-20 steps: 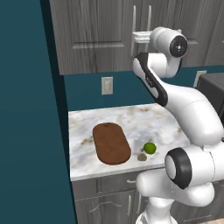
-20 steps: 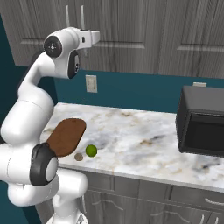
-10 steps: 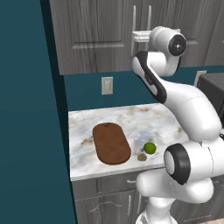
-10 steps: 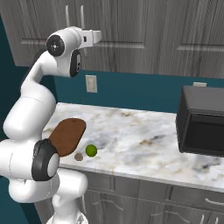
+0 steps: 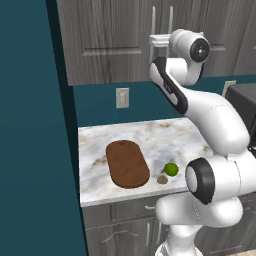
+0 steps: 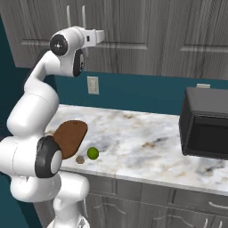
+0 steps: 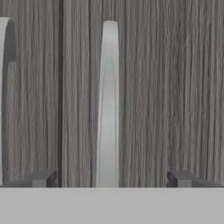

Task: Open the cabinet. Place the bowl and condiment on the counter. Then place the lime and garlic on the cutting board.

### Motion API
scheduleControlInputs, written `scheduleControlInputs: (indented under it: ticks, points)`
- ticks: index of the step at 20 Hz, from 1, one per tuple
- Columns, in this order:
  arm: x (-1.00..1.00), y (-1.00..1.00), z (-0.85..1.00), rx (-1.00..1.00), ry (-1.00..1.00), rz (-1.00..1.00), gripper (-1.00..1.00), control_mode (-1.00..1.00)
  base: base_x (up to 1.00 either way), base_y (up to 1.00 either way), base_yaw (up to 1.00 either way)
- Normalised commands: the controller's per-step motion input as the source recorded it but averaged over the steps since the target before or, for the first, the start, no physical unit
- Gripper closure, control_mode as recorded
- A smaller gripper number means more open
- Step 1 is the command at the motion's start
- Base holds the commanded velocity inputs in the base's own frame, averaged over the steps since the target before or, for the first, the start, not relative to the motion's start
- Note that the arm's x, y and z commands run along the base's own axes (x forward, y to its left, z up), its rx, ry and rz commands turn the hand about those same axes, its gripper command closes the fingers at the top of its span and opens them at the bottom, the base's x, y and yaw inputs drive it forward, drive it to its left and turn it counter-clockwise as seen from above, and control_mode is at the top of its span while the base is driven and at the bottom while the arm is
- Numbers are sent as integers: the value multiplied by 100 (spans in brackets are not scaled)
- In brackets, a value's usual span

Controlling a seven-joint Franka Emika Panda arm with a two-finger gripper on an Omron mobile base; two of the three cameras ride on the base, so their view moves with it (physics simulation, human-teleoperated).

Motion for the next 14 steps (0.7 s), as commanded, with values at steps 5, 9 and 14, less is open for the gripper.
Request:
scheduleControlInputs:
  ticks: [5,9,14]
  points:
    - [16,0,0,0,0,0,-100,-100,0,0,0]
    - [9,0,0,0,0,0,100,-100,0,0,0]
    - [0,9,-2,-1,1,0,100,-100,0,0,0]
